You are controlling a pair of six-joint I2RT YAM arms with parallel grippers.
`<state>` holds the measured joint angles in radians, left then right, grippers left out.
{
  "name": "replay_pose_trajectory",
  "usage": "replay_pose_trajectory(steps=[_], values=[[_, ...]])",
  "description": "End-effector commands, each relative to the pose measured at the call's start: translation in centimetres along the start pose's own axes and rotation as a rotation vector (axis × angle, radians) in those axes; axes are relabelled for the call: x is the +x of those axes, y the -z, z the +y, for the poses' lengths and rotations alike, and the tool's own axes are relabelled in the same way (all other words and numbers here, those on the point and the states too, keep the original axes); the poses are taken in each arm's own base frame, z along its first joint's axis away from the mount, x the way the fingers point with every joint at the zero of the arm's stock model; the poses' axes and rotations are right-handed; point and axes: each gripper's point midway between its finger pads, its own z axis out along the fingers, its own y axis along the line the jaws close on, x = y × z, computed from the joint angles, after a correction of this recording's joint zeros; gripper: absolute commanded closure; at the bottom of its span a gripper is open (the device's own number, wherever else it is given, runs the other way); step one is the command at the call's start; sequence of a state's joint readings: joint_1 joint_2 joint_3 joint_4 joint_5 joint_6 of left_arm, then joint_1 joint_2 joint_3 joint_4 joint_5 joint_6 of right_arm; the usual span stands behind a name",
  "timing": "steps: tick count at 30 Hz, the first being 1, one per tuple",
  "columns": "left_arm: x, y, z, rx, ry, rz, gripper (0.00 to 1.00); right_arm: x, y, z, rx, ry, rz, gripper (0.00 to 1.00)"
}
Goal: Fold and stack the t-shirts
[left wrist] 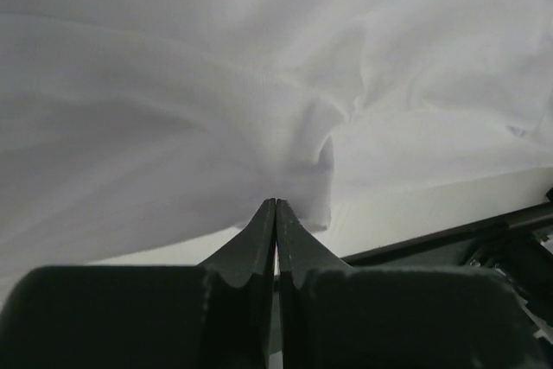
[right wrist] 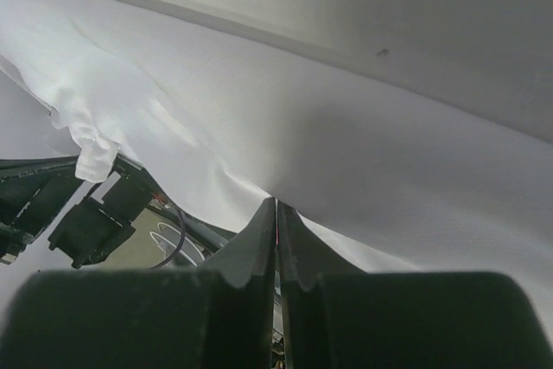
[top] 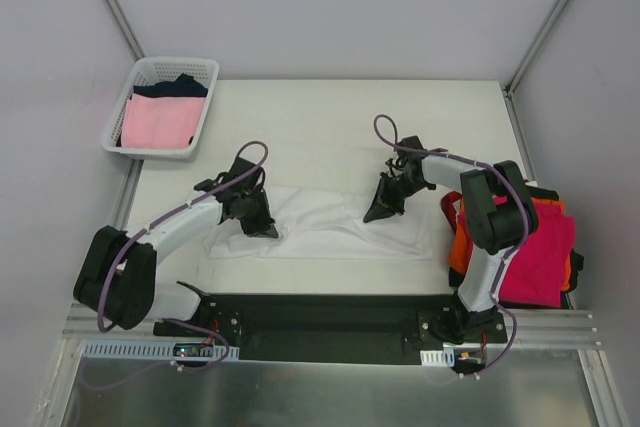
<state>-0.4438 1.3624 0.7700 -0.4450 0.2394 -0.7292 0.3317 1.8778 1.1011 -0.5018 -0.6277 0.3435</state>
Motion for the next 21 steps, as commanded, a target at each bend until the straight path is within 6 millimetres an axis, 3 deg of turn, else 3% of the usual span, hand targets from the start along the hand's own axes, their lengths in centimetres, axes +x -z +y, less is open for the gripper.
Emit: replay_pose_trajectory(steps=[1,7,14,18,21], values=[[2.9,1.0,0.2,0.053,0.043,0.032,1.0,0.7,0.4,-0.3,0.014,0.032,-0.003,0.95],[5.4,2.6,0.9,0.071,0.053,0.041,1.0,0.9,0.2,-0.7,0.024,0.041,0.007,0.94],[7.8,2.7,1.9,0.017,0.043,0.089,1.0,0.9,0.2,-0.5,0.027,0.057,0.013,0.94],[6.9,3.3,1.8,-0.005,0.01,0.048,1.0,0.7,0.6,-0.1,0.026,0.069,0.006,0.94],[4.5,4.0,0.9,-0.051,-0.042,-0.008,1.0,0.2,1.3,0.9,0.016,0.089,-0.012,0.95]])
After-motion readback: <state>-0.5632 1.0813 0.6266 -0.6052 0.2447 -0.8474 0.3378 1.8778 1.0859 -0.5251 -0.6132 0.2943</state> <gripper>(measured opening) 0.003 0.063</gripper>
